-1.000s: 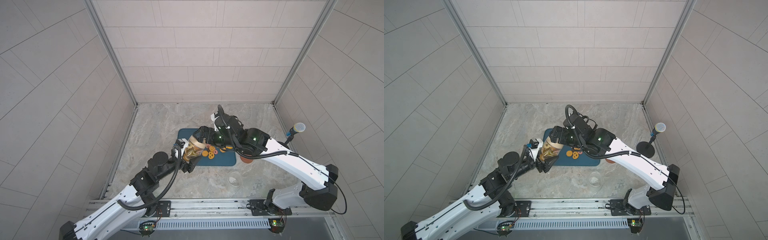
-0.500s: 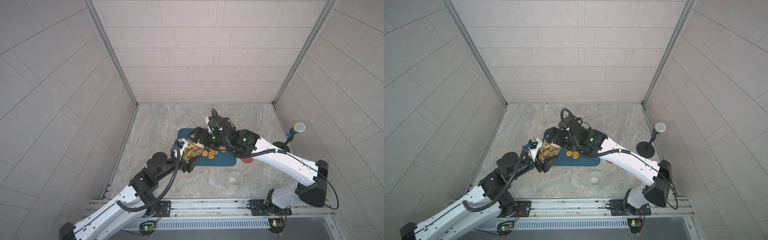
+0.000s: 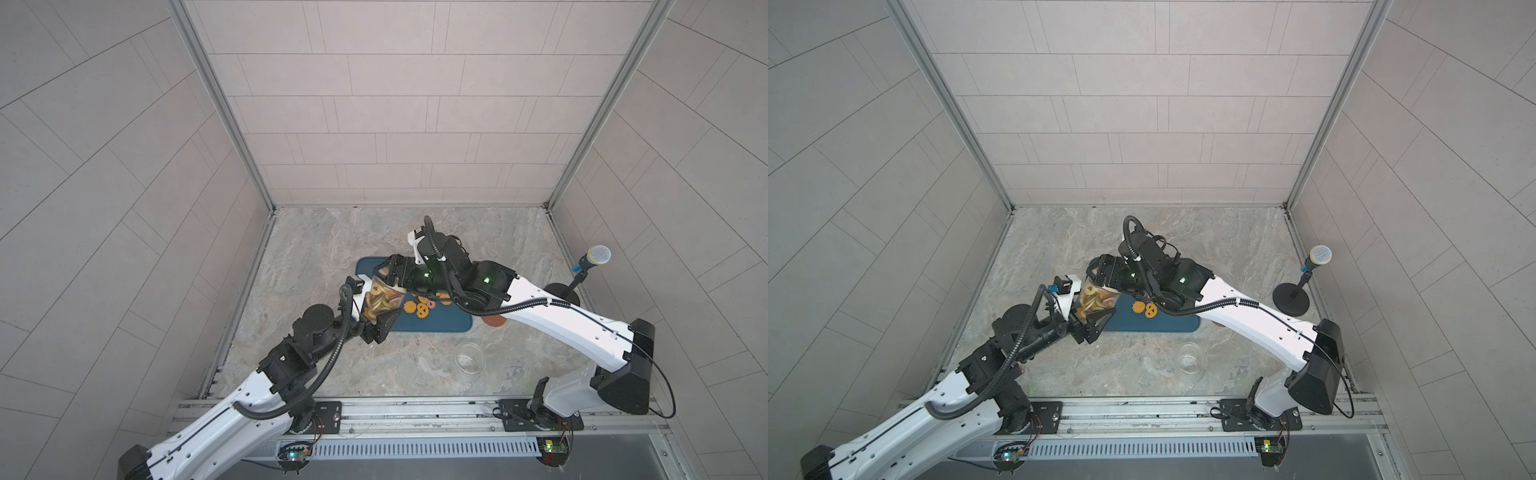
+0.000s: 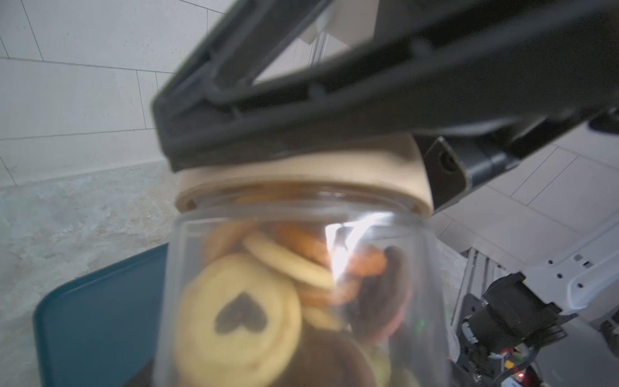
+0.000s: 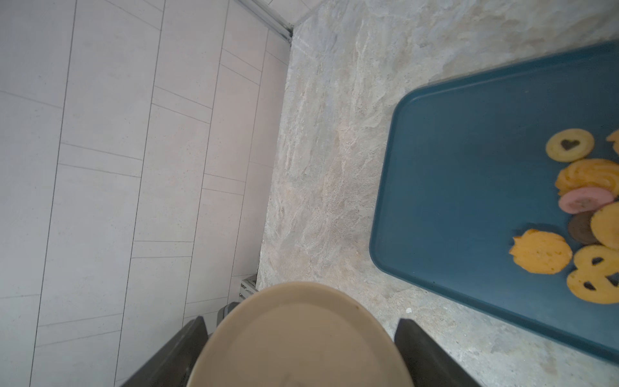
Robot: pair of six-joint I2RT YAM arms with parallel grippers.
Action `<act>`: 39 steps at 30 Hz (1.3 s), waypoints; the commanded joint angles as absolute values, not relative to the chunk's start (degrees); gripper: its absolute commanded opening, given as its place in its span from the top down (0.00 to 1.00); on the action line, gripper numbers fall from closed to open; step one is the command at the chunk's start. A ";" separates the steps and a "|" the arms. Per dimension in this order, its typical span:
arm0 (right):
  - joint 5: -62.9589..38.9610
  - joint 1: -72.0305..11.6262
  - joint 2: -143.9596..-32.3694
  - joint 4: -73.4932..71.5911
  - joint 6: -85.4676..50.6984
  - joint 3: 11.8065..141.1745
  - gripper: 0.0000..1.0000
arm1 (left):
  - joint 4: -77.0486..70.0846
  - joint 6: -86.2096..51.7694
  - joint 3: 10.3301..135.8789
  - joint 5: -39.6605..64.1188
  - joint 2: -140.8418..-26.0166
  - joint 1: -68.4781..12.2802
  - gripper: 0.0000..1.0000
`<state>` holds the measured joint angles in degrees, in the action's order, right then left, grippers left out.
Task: Pour the cookies out of the jar
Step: Unscrew the lid from the jar, then place the lid at the center of the board.
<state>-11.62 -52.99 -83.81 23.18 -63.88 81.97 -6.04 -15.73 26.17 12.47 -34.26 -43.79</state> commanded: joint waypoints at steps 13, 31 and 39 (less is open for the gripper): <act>-38.75 -41.89 -74.42 -5.55 -55.82 72.05 1.00 | -51.59 -45.32 23.79 41.74 -43.15 -42.10 1.00; -13.82 -35.86 -64.03 35.93 -39.71 68.30 1.00 | -11.35 -20.30 30.61 10.24 -31.66 -41.40 1.00; 4.40 -57.52 -62.88 40.87 -39.49 61.66 1.00 | -8.98 -18.72 32.44 -3.00 -31.97 -40.17 1.00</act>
<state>-5.19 -53.12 -62.57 37.63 -39.99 62.43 -5.82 -20.82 28.14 3.44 -32.29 -40.84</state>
